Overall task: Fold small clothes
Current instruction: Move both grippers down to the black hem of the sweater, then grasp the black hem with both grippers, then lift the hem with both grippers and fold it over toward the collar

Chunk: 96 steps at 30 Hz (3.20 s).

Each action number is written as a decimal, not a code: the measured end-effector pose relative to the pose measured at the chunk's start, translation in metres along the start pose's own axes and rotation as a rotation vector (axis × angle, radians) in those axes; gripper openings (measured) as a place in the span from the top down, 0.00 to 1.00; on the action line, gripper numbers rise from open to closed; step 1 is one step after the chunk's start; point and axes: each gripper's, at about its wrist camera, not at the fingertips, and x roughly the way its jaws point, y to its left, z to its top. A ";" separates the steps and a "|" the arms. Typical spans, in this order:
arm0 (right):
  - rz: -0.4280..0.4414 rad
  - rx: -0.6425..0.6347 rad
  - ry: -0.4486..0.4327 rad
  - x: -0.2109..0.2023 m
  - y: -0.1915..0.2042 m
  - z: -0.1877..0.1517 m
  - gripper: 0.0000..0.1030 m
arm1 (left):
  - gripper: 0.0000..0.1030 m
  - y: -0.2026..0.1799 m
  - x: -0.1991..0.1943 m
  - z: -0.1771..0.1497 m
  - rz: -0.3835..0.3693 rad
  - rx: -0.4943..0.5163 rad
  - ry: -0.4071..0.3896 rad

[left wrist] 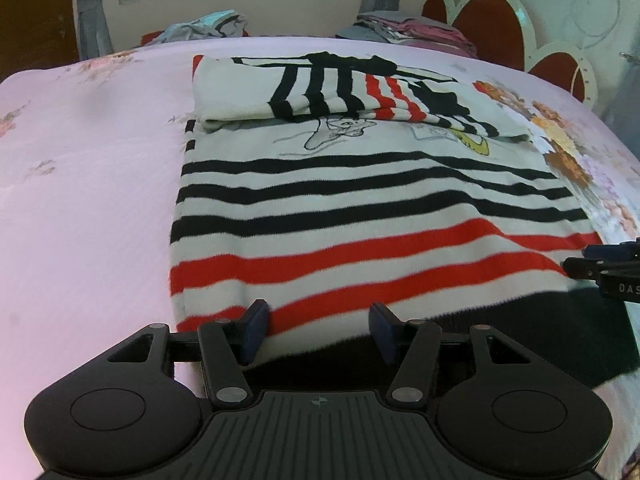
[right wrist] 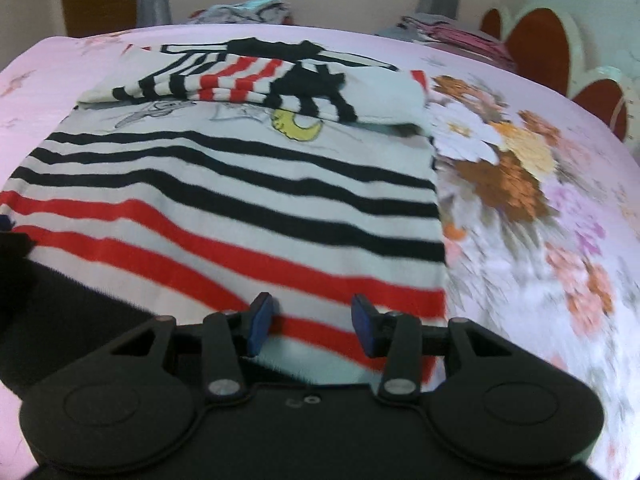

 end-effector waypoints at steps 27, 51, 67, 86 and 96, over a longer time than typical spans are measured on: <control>-0.040 0.284 0.047 -0.040 -0.036 -0.061 0.44 | 0.38 0.045 -0.034 -0.047 -0.151 -0.195 0.059; 0.185 0.346 -0.057 -0.061 -0.052 -0.009 0.91 | 0.90 0.038 -0.041 0.015 -0.278 -0.196 -0.009; 0.237 0.348 -0.223 -0.010 -0.074 0.122 0.91 | 0.90 0.049 0.012 0.138 -0.265 -0.257 -0.186; 0.263 0.489 -0.112 0.138 -0.111 0.231 0.91 | 0.90 0.068 0.139 0.241 -0.109 -0.350 -0.146; 0.260 0.531 -0.029 0.187 -0.120 0.245 0.89 | 0.89 0.081 0.183 0.255 -0.095 -0.402 -0.064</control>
